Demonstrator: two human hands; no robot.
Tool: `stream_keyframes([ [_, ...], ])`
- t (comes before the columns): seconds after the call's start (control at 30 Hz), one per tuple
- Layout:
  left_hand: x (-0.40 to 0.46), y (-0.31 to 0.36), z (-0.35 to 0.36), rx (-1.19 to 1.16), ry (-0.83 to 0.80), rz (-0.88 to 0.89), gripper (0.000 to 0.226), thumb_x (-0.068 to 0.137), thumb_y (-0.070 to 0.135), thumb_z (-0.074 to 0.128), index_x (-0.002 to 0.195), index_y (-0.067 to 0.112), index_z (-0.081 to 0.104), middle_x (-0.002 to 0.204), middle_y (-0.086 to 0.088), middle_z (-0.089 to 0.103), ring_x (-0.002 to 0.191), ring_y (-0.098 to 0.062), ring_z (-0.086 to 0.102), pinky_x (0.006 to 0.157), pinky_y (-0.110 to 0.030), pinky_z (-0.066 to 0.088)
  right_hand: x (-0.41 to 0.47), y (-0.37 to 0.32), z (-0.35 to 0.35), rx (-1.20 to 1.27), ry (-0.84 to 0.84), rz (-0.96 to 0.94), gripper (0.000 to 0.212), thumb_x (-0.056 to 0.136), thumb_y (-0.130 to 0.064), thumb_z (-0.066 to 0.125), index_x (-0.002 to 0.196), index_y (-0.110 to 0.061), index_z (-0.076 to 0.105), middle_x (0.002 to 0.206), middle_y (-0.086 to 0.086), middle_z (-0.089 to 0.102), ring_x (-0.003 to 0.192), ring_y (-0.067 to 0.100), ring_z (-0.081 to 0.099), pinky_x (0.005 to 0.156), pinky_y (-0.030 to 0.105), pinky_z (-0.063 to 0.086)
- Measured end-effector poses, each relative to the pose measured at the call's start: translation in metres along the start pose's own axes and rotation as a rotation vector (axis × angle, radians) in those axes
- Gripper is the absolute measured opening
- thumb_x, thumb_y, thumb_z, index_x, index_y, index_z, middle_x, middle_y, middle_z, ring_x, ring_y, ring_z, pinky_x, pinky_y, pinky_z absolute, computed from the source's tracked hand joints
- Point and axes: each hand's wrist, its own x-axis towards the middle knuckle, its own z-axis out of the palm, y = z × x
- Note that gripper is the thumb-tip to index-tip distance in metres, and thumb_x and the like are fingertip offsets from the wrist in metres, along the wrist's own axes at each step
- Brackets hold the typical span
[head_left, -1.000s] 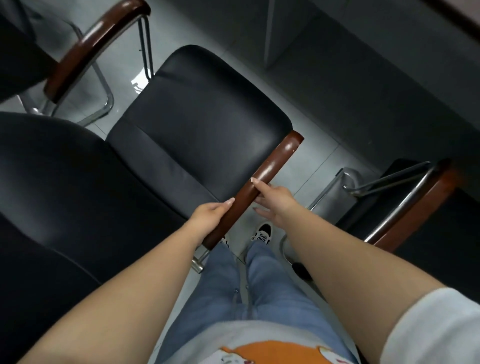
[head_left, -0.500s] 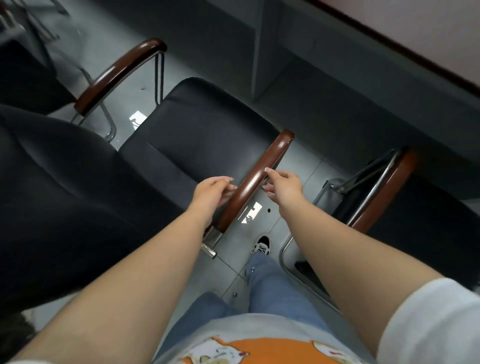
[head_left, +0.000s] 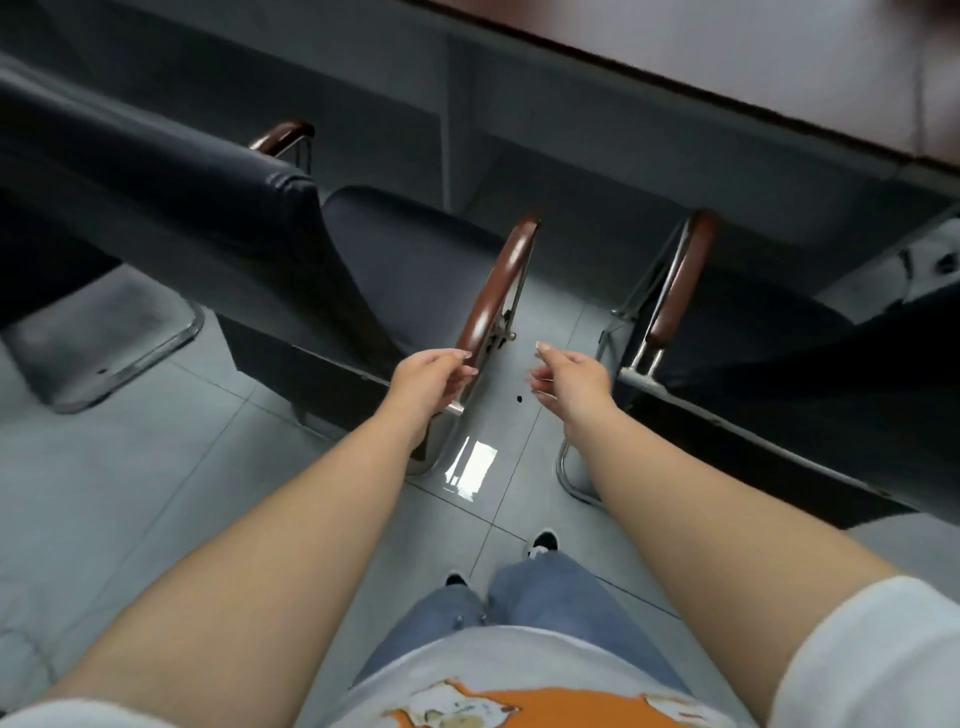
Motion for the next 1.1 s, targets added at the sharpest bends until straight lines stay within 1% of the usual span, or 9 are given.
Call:
stream_keyframes([
  [0.1, -0.023, -0.006, -0.002, 0.011, -0.04, 0.029, 0.01, 0.089, 0.013, 0.056, 0.083, 0.014, 0.064, 0.074, -0.003, 0.066, 0.071, -0.012, 0.061, 0.074, -0.021, 0.049, -0.024, 0.01, -0.006, 0.003, -0.004, -0.016, 0.016, 0.091, -0.025, 0.057, 0.079, -0.015, 0.058, 0.069, 0.0, 0.058, 0.064, 0.011, 0.056, 0.068, 0.022, 0.049],
  [0.23, -0.049, -0.017, -0.008, 0.029, -0.057, 0.045, 0.011, 0.089, 0.014, 0.057, 0.08, 0.016, 0.063, 0.077, -0.005, 0.066, 0.079, -0.017, 0.061, 0.085, -0.027, 0.049, -0.053, 0.027, -0.008, -0.002, -0.037, -0.003, 0.015, 0.091, -0.025, 0.058, 0.081, -0.014, 0.059, 0.068, 0.001, 0.059, 0.061, 0.011, 0.055, 0.066, 0.021, 0.047],
  [0.33, -0.068, -0.03, -0.014, 0.044, -0.06, 0.048, 0.01, 0.089, 0.015, 0.056, 0.081, 0.016, 0.062, 0.085, -0.008, 0.067, 0.082, -0.019, 0.061, 0.082, -0.026, 0.048, -0.071, 0.04, -0.013, -0.006, -0.052, -0.003, 0.014, 0.09, -0.025, 0.059, 0.091, -0.011, 0.062, 0.068, 0.0, 0.06, 0.061, 0.01, 0.057, 0.067, 0.022, 0.049],
  [0.57, -0.127, -0.077, -0.044, 0.035, 0.044, 0.041, 0.011, 0.091, 0.014, 0.054, 0.086, 0.014, 0.064, 0.078, -0.004, 0.065, 0.075, -0.015, 0.059, 0.075, -0.023, 0.048, -0.116, 0.085, -0.025, -0.073, -0.143, -0.013, 0.016, 0.091, -0.025, 0.059, 0.079, -0.015, 0.058, 0.069, 0.0, 0.06, 0.065, 0.011, 0.056, 0.08, 0.028, 0.051],
  [0.67, -0.154, -0.099, -0.067, 0.042, 0.066, 0.008, 0.011, 0.092, 0.013, 0.053, 0.087, 0.014, 0.063, 0.078, -0.005, 0.065, 0.072, -0.013, 0.06, 0.072, -0.02, 0.049, -0.14, 0.102, -0.016, -0.078, -0.177, 0.001, 0.013, 0.091, -0.024, 0.058, 0.087, -0.012, 0.059, 0.07, 0.0, 0.058, 0.064, 0.01, 0.055, 0.073, 0.025, 0.05],
  [0.77, -0.169, -0.115, -0.093, 0.052, 0.116, -0.009, 0.013, 0.091, 0.016, 0.055, 0.081, 0.018, 0.063, 0.078, -0.004, 0.066, 0.071, -0.013, 0.061, 0.076, -0.025, 0.047, -0.16, 0.119, 0.0, -0.104, -0.237, 0.036, 0.015, 0.091, -0.024, 0.059, 0.095, -0.009, 0.059, 0.071, 0.002, 0.058, 0.062, 0.011, 0.053, 0.061, 0.022, 0.045],
  [0.93, -0.183, -0.109, -0.151, 0.044, 0.221, 0.017, 0.017, 0.091, 0.018, 0.054, 0.076, 0.023, 0.061, 0.064, 0.007, 0.066, 0.068, -0.01, 0.058, 0.068, -0.024, 0.041, -0.181, 0.122, 0.048, -0.18, -0.335, -0.003, 0.014, 0.09, -0.024, 0.06, 0.085, -0.011, 0.059, 0.072, 0.002, 0.059, 0.06, 0.012, 0.054, 0.056, 0.022, 0.045],
  [1.0, -0.184, -0.095, -0.178, 0.051, 0.251, 0.05, 0.019, 0.092, 0.017, 0.052, 0.075, 0.023, 0.06, 0.052, 0.012, 0.064, 0.069, -0.01, 0.057, 0.074, -0.025, 0.041, -0.183, 0.118, 0.079, -0.239, -0.369, -0.051, 0.014, 0.089, -0.025, 0.061, 0.085, -0.011, 0.06, 0.07, 0.003, 0.06, 0.058, 0.012, 0.054, 0.058, 0.021, 0.044],
  [1.1, -0.18, -0.072, -0.226, 0.106, 0.277, 0.112, 0.019, 0.092, 0.016, 0.052, 0.076, 0.023, 0.06, 0.052, 0.013, 0.064, 0.07, -0.01, 0.057, 0.074, -0.024, 0.042, -0.186, 0.112, 0.135, -0.301, -0.441, -0.082, 0.014, 0.088, -0.024, 0.063, 0.088, -0.01, 0.061, 0.062, 0.001, 0.055, 0.052, 0.011, 0.049, 0.063, 0.024, 0.045],
])
